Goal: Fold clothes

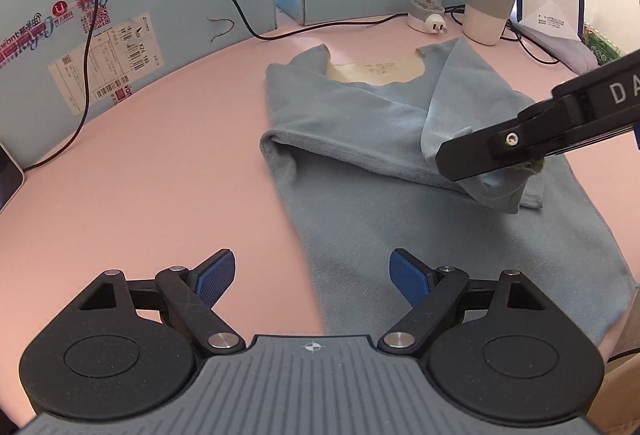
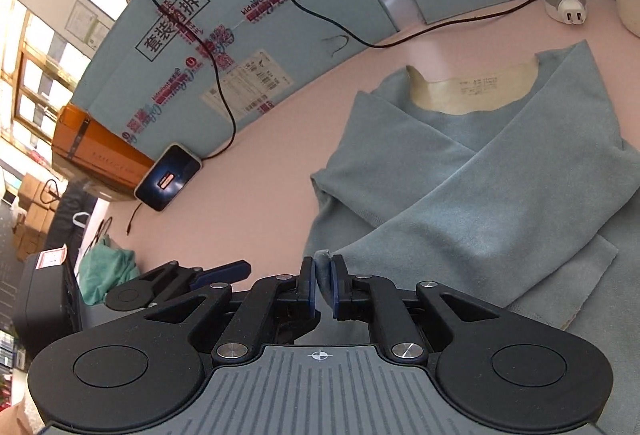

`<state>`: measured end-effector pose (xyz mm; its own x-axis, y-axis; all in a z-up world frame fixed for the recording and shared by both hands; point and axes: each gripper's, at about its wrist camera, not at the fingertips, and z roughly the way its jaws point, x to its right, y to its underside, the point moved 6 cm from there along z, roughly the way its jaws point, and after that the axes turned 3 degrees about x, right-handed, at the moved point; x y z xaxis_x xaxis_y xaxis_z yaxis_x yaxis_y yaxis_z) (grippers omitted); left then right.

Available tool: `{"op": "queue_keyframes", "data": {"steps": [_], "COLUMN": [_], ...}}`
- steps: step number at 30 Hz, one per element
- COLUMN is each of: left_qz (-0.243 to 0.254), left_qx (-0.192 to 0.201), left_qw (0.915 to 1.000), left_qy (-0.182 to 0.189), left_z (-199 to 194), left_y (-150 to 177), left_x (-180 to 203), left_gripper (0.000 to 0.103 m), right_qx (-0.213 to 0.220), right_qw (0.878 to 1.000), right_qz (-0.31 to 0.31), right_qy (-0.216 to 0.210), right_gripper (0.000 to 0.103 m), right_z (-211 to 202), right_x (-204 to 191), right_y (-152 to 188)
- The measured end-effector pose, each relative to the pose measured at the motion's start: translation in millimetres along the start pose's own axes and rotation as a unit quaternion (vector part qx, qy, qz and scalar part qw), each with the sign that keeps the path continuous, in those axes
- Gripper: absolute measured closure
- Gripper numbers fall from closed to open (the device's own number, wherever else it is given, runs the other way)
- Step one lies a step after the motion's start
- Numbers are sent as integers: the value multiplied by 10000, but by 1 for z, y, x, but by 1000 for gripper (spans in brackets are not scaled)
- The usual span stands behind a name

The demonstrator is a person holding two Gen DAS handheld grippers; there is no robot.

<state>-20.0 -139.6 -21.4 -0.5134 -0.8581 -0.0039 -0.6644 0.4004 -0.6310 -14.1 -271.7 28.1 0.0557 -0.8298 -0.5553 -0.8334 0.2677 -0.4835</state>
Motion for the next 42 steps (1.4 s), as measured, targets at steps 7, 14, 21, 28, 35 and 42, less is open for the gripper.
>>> {"op": "queue_keyframes", "data": {"steps": [7,14,21,28,35,42], "left_qz": [-70,-168,-92,312,630,277], "left_qx": [-66,-190,-603,-783,-839,-872], "left_qw": [9999,9996,9970,9899,9828,9820], "left_qy": [134,120,465,1144,1517,1653], "left_z": [7,-5,-23,-36,-43,-47], "left_y": [-1,11,40,66,82,88], "left_x": [1,-16,-22,8,31,29], "left_gripper": [19,19,19,20,19,8], "right_qx": [55,104,62,101,188,278], "right_qw": [9997,9966,9785,9680,9627,9539], "right_qz": [138,383,888,1338,1480,1464], "right_qy": [218,716,1860,2118,2258,2606], "right_gripper": [64,64,64,64,64,64], "right_z": [-20,-48,-96,-120,-133,-142], "right_x": [13,45,106,110,99,106], "right_y": [3,11,38,78,107,122]}}
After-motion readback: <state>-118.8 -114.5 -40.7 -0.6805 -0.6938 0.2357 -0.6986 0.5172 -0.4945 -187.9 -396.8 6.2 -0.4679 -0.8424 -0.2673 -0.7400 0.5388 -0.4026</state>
